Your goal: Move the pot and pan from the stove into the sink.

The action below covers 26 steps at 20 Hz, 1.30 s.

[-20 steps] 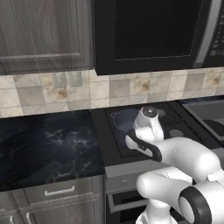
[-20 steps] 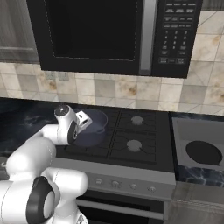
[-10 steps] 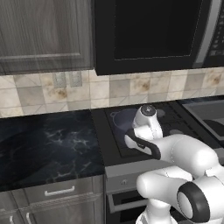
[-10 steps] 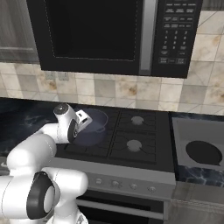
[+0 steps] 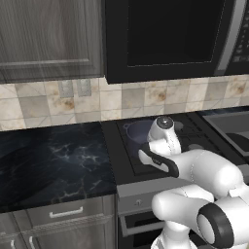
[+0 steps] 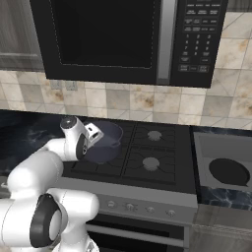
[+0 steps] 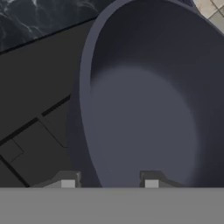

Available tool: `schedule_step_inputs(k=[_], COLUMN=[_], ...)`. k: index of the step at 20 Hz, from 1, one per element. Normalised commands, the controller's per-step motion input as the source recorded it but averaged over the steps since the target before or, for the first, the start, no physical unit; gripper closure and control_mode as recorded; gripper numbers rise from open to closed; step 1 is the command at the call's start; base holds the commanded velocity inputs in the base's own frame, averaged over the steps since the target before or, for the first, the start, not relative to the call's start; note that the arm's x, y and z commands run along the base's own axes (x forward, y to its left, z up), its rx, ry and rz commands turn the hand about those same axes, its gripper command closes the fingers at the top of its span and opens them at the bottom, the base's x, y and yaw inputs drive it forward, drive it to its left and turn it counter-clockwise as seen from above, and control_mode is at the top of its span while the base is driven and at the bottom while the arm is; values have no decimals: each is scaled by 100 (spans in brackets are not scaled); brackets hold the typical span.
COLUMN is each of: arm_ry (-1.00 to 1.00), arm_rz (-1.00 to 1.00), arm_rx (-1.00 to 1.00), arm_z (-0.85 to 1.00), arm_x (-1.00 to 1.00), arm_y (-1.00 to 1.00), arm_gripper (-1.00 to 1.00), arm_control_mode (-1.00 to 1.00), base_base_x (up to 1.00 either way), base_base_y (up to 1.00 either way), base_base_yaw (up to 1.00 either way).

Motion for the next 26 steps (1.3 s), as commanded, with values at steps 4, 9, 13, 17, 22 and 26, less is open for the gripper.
schedule_step_inputs(k=[4,9,13,17,22,26], arm_ry=[-3,0,0,0,0,0], arm_rz=[0,0,0,2,6,8], arm_rx=[0,0,0,0,-1,-3], arm_z=[41,57,67,64,46,39], arm_x=[0,0,0,-20,-60,-72], arm_y=[0,0,0,0,0,0], arm_gripper=[100,100,100,100,100,100], arm_control_mode=[-100,-100,-100,-100,-100,-100], base_base_x=[0,0,0,0,0,0], base_base_y=[0,0,0,0,0,0], base_base_yaw=[0,0,0,0,0,0])
